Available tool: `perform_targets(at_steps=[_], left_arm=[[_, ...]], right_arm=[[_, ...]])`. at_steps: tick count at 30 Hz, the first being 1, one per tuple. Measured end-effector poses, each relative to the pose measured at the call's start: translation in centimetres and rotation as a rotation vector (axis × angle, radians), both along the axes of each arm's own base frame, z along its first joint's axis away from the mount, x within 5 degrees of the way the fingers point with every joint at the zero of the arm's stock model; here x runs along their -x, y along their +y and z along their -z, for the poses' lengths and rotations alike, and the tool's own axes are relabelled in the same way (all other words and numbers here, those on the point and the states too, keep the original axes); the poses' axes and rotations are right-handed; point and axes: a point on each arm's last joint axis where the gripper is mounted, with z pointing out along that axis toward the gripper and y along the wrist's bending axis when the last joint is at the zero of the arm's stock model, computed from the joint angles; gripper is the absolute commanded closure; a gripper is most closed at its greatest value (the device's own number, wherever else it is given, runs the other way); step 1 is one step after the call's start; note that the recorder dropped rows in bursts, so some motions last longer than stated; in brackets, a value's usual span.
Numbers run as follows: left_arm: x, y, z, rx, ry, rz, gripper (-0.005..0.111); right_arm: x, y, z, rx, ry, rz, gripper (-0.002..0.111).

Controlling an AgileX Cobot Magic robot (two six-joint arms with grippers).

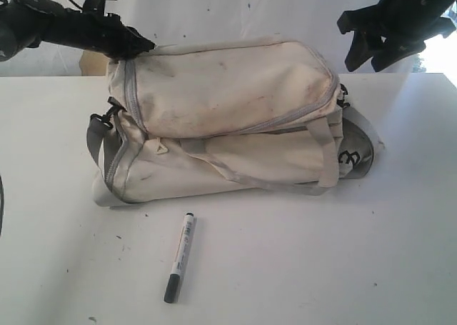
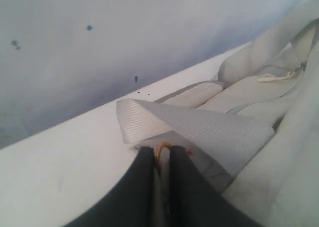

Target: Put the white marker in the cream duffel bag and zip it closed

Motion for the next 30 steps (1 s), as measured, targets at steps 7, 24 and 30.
perform_targets(at_steps=[7,24,30], left_arm=[[0.3,-0.1,0.2,0.045,0.099,-0.027,0.072],[-0.3,1.0,0.1,0.086,0.170,-0.219,0.056],[0.2,0.6,-0.5,0.188,0.273,-0.234,0.056]], right_arm=[[0.0,0.0,0.0,0.000,0.000,0.000,0.064],[0.0,0.0,0.0,0.000,0.000,0.000,0.064],[0.0,0.0,0.0,0.000,0.000,0.000,0.064]])
